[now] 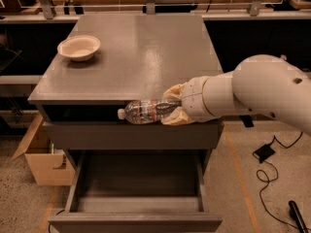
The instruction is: Pick water bottle from middle drawer and place on counter
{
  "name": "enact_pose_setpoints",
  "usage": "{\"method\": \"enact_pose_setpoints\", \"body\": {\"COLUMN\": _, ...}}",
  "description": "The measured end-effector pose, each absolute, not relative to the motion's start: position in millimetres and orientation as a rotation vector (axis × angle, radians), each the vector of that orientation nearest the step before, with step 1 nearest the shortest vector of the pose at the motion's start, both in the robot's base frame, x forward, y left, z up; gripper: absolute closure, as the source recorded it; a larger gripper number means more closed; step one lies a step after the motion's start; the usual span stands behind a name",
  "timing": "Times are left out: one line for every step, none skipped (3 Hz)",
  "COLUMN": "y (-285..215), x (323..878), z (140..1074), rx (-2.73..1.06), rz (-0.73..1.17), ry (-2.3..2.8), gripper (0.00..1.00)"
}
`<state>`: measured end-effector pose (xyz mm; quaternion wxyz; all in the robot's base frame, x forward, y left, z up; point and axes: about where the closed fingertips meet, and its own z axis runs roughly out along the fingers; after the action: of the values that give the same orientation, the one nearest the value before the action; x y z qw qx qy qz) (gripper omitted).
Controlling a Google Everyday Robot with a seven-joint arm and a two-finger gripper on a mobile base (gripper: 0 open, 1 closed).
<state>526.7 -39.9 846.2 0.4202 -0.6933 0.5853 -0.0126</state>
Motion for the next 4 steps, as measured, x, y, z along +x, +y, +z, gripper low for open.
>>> {"method": "enact_pose_setpoints", "body": {"y": -39, "x": 528, "z": 847, "rx": -1.722, "rz": -0.024, "ry": 1.465, "gripper": 1.00}}
{"method": "enact_pose_setpoints", "body": {"y": -45, "x": 545, "z": 871, "rx": -1.641, "rz": -0.016, "ry": 1.464, "gripper": 1.00}}
{"method": "enact_pose_setpoints", "body": {"y": -51, "x": 572, "z": 902, "rx": -1.563, "rz": -0.010, "ry": 1.470, "gripper": 1.00}}
{"method": "enact_pose_setpoints", "body": {"y": -58, "x": 613, "z": 912, "rx": -1.487, "rz": 0.040, "ry": 1.527, "gripper": 1.00}}
